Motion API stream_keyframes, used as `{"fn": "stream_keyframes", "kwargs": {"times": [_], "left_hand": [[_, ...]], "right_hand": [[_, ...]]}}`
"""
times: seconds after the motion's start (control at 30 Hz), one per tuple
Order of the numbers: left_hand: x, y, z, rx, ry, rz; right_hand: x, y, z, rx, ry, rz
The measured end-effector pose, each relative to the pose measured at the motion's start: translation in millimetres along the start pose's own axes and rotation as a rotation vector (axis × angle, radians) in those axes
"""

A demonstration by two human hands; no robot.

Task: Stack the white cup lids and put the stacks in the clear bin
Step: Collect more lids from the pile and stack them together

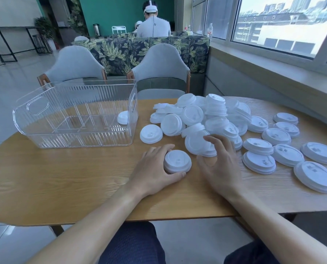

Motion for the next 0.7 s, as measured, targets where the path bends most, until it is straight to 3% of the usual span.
{"fn": "stream_keyframes", "kwargs": {"times": [0.43, 0.7], "left_hand": [[-19.3, 11.3, -18.6, 0.067, 0.072, 0.111], [-18.4, 6.5, -19.9, 0.034, 0.096, 0.057]], "right_hand": [[17.0, -18.7, -28.5, -0.032, -0.02, 0.345], [18.8, -22.2, -29.5, -0.059, 0.004, 0.358]]}}
Point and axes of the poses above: each hand's wrist, its own z-axis away from the middle knuckle, its own y-axis out of the back of the hand, x = y × z, the point moved 10 cm from there along -z, towards the middle knuckle, and after that the axes turned 13 degrees about z, right-handed, at the moved point
